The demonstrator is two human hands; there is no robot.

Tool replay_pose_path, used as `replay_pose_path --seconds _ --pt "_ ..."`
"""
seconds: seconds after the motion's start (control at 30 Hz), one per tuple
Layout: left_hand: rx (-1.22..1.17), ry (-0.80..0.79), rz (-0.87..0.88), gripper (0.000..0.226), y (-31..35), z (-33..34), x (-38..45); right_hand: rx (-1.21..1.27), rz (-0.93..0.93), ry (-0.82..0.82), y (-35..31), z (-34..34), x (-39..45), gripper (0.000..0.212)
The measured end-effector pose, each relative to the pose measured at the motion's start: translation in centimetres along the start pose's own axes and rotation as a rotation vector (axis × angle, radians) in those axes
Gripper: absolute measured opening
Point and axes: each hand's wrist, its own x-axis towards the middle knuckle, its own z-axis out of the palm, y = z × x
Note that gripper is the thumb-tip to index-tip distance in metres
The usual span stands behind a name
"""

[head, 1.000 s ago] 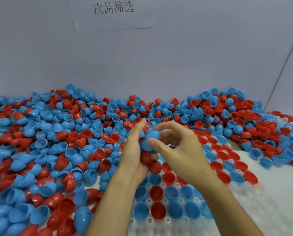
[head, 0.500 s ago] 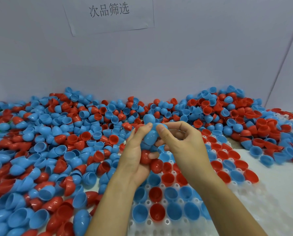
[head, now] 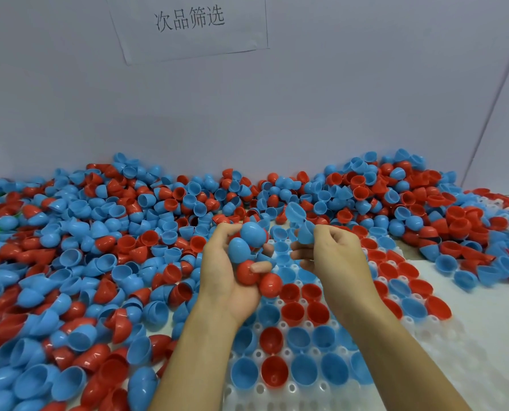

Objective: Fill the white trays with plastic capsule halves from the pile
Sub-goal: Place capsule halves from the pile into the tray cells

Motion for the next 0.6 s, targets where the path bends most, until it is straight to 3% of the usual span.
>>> replay_pose_path --seconds 0.17,0.23,0.33,0.47,0.6 --pt "0.002 0.004 0.007 0.015 0.0 0.0 0.0 0.131 0.092 -0.048 -0.1 -0.8 0.4 0.02" --pt "-0.002 0.003 0.012 0.015 0.0 -0.1 0.0 0.176 0.139 -0.074 -0.3 -1.1 0.4 0.027" --pt "-0.006 0.002 0.009 0.015 0.1 -0.1 0.0 0.111 0.141 -0.125 -0.4 -1.6 0.4 0.03" --pt "0.008 0.01 0.002 0.015 0.1 0.0 -0.1 0.037 0.12 -0.156 -0.2 -1.9 0.7 0.005" --pt "0.03 0.002 0.005 0.016 -0.1 0.1 0.0 -0.076 0.065 -0.118 0.3 -1.6 0.8 0.007"
